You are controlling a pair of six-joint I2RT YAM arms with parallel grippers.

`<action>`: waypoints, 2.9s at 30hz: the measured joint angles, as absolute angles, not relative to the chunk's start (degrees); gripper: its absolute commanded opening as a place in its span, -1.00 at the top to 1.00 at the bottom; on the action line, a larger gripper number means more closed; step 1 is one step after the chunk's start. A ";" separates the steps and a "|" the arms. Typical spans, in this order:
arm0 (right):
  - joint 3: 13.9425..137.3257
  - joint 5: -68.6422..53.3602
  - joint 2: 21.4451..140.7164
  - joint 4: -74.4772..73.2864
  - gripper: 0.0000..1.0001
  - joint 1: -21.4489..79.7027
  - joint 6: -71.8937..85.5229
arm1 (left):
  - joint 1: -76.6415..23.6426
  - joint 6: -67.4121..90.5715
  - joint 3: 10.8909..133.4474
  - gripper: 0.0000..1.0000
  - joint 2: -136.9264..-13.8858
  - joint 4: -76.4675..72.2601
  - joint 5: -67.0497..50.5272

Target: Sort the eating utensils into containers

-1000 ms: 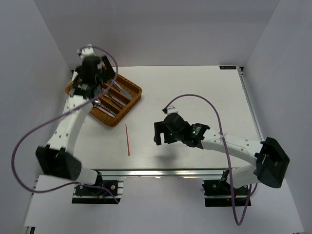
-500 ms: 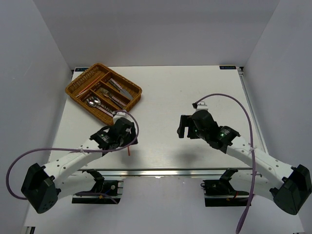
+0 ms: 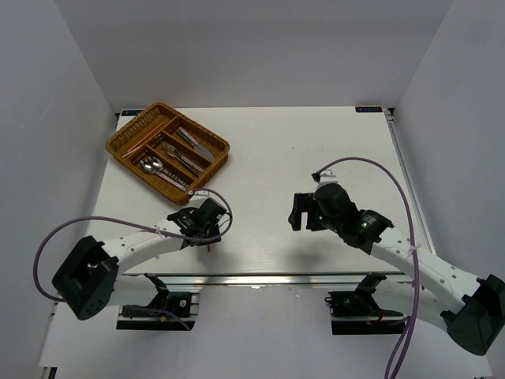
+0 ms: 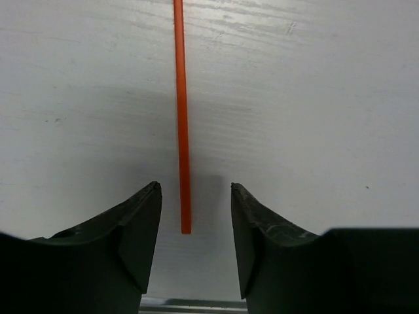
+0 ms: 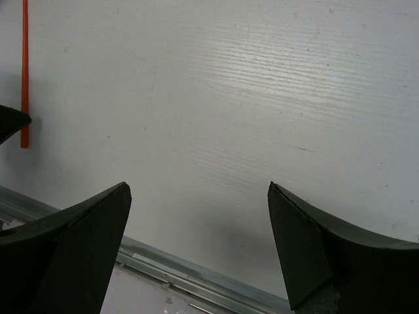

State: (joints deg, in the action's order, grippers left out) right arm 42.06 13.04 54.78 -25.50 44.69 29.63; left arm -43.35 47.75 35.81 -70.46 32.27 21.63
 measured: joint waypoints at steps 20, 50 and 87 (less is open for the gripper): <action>39.83 10.28 55.51 -22.50 -0.79 44.21 27.59 | -38.70 46.30 31.86 0.70 -79.29 11.11 19.00; 38.44 8.58 44.53 -23.83 -0.79 43.27 26.50 | -42.57 40.77 40.91 0.55 -91.24 7.81 9.69; 38.50 8.40 41.95 -26.06 -0.79 43.13 25.26 | -47.09 27.99 57.95 1.00 -100.27 45.54 29.19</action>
